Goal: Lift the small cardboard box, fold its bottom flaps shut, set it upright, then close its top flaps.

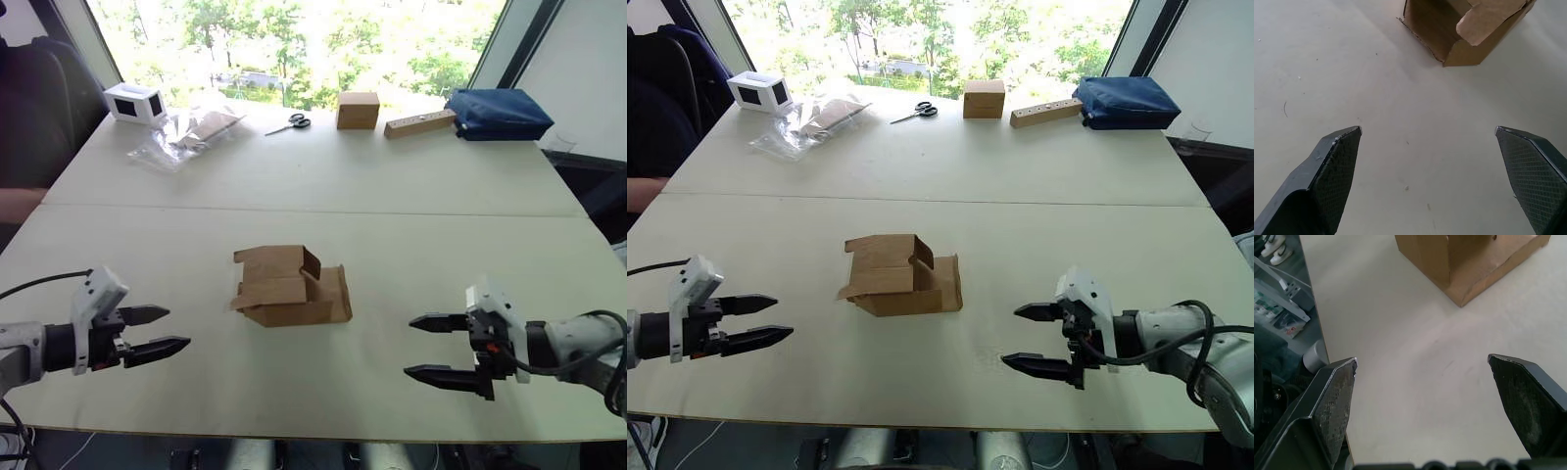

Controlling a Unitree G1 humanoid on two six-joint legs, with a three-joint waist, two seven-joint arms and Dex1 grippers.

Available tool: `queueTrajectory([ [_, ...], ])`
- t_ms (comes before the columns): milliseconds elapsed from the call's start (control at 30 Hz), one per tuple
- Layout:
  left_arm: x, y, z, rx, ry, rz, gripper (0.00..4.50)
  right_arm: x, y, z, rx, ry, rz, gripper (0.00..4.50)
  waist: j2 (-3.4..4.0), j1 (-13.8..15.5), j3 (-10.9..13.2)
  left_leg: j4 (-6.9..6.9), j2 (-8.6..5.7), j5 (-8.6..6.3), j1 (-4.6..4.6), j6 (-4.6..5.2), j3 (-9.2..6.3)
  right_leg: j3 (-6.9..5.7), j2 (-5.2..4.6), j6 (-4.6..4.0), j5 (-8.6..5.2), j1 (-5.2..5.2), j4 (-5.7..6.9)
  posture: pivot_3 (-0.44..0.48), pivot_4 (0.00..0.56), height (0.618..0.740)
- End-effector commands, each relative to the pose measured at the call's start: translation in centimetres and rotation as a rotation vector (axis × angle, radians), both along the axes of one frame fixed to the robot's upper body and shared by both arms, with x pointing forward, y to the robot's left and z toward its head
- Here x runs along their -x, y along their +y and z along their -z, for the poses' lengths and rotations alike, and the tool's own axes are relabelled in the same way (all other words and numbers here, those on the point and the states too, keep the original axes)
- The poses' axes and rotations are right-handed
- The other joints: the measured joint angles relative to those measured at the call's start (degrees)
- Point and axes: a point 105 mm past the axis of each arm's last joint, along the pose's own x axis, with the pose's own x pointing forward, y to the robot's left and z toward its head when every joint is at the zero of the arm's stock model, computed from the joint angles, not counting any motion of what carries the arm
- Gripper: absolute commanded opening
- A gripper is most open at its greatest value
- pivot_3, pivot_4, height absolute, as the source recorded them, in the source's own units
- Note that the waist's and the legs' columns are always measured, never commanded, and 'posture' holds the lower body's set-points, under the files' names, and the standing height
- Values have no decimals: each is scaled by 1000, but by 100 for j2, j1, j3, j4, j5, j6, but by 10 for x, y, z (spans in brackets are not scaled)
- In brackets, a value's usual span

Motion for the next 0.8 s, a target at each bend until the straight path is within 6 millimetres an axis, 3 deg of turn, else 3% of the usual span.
queueTrajectory([
  [33,-2,4,-10,-2,-28,0,4486,0,2,-8,-5,-47,-12,4500,0,-5,0,0,0,0,1,0,0,0,1,0,0,1,0,0,150,740],
  [433,-6,7,-3,-58,-32,-8,4486,-4,1,-2,46,-66,3,4500,-1,-1,-1,2,2,2,6,-3,0,1,5,1,0,6,4,0,150,740],
  [633,-13,9,-9,-64,-71,-17,4486,-17,2,-8,42,-118,36,4500,-3,-3,-3,3,2,3,13,-5,1,2,8,1,0,11,7,0,150,740],
  [800,-7,5,-15,-65,-47,14,4486,-15,2,-12,46,-94,49,4500,-5,-4,-4,3,4,3,13,-5,1,2,9,2,1,12,7,0,150,740],
])
